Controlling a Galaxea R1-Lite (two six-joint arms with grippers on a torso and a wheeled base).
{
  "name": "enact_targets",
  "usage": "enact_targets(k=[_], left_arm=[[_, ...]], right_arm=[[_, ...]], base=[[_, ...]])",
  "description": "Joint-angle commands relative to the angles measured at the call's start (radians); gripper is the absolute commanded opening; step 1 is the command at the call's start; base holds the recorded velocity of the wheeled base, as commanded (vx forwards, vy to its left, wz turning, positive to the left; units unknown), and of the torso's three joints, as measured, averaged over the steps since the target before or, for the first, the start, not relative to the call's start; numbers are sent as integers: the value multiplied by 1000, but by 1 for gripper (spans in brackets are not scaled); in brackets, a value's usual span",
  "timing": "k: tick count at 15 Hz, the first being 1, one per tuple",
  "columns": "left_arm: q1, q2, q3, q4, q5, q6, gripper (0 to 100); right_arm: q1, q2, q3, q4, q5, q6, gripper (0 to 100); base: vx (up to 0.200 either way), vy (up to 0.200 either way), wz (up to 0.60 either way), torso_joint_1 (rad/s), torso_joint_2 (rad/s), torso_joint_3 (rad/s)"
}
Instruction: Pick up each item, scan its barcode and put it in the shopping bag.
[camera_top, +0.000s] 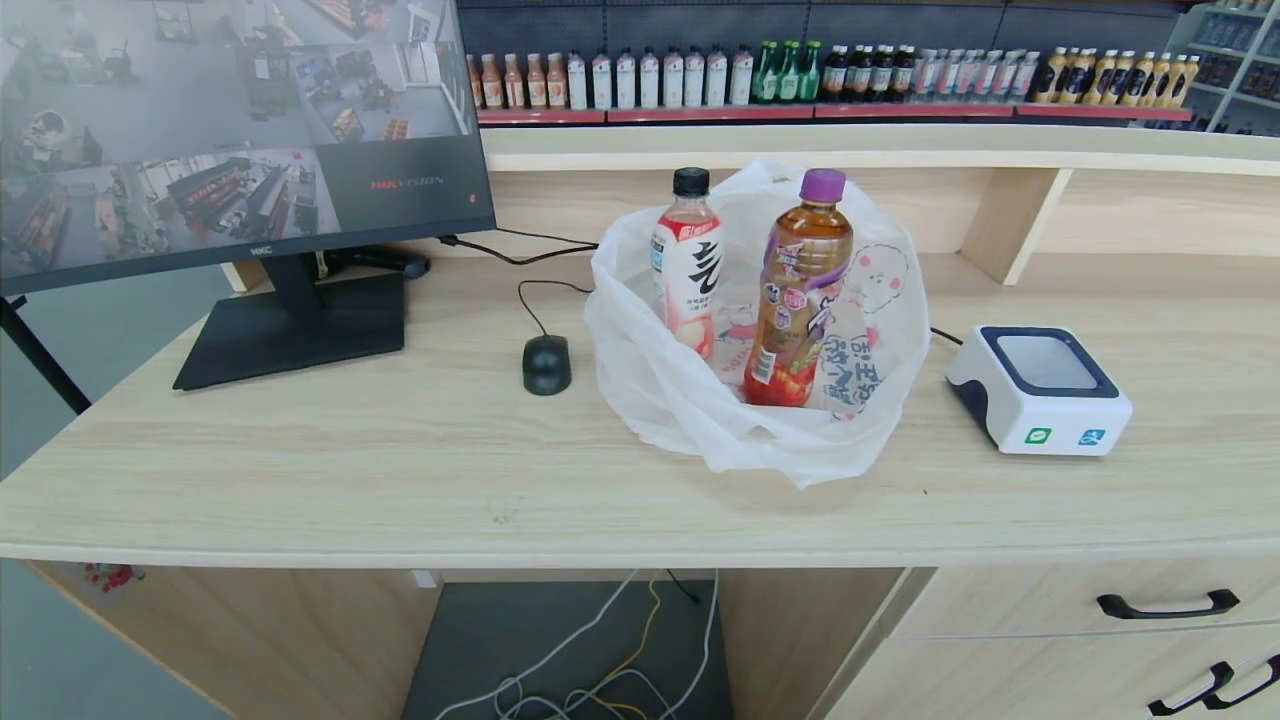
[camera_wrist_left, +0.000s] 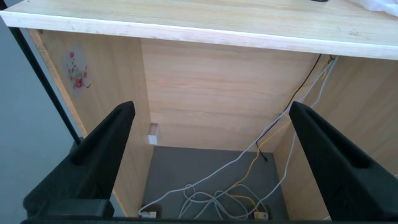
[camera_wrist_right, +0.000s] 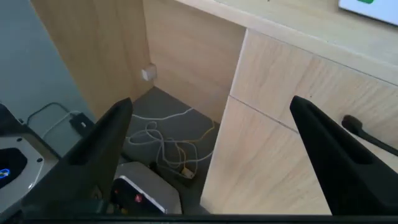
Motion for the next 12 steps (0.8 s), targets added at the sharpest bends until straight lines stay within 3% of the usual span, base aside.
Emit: enact_targets(k=[1, 3, 5, 6, 7, 8, 10, 12], left_arm=[[0, 0, 0, 0, 0, 0, 100], [0, 0, 0, 0, 0, 0, 100], [0, 0, 0, 0, 0, 0, 100], [-2, 0, 0, 0, 0, 0, 100], [0, 0, 0, 0, 0, 0, 100], [0, 0, 0, 0, 0, -2, 100], [0, 0, 0, 0, 0, 0, 100], [0, 0, 0, 0, 0, 0, 100]], right_arm=[[-61, -47, -5, 8, -38, -6, 100], [-208, 11, -5, 10, -92, 0, 100], [-501, 39, -7, 10, -96, -46, 100], [-610, 54, -7, 7, -92, -67, 100], [-664, 51, -8, 5, -89, -75, 100], [-685, 22, -7, 5, -70, -79, 100], [-645, -61, -5, 5, 16, -49, 100], [-644, -135, -3, 4, 26, -38, 100]], base=[[0, 0, 0, 0, 0, 0], [0, 0, 0, 0, 0, 0], [0, 0, 0, 0, 0, 0], [0, 0, 0, 0, 0, 0], [0, 0, 0, 0, 0, 0], [0, 0, 0, 0, 0, 0], [0, 0, 0, 0, 0, 0], [0, 0, 0, 0, 0, 0]])
